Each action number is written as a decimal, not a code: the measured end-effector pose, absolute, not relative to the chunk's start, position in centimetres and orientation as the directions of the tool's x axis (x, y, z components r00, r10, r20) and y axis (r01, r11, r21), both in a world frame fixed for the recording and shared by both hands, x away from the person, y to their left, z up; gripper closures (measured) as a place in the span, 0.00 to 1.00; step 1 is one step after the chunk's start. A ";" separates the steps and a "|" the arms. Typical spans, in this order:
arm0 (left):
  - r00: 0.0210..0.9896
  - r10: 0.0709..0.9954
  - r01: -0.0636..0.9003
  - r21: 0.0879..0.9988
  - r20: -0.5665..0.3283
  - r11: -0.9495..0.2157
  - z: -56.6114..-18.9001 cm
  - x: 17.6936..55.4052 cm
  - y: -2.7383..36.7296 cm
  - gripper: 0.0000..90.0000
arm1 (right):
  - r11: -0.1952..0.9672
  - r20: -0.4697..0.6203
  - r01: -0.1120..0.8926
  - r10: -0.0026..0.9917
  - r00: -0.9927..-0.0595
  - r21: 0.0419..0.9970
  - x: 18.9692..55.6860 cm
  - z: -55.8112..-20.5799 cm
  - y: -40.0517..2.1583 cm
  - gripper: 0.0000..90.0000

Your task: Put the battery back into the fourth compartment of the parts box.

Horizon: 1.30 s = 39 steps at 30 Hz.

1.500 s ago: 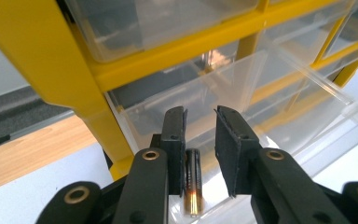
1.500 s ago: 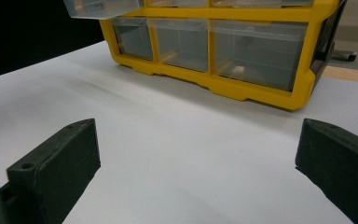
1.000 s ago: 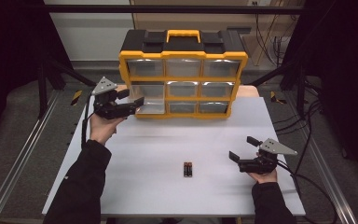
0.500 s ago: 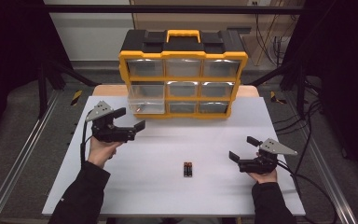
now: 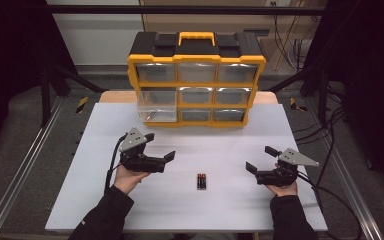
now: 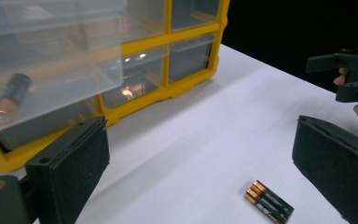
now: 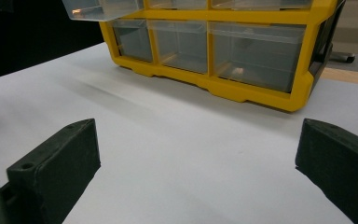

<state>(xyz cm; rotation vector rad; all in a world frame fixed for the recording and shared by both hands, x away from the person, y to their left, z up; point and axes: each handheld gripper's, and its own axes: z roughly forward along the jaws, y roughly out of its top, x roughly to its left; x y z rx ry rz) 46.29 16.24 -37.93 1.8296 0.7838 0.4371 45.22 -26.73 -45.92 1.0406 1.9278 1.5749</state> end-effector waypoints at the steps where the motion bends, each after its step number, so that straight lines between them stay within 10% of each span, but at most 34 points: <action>1: 0.721 0.690 0.311 0.920 -0.063 -0.240 -38.1 46.2 15.9 0.04 | 0.069 0.121 0.272 0.775 -0.620 0.960 45.2 -45.9 -26.7 0.00; 39: 0.738 0.667 0.471 0.787 -0.103 -0.399 -45.8 45.5 8.2 0.04 | 0.069 0.123 0.275 0.774 -0.621 0.959 45.2 -45.9 -26.7 0.00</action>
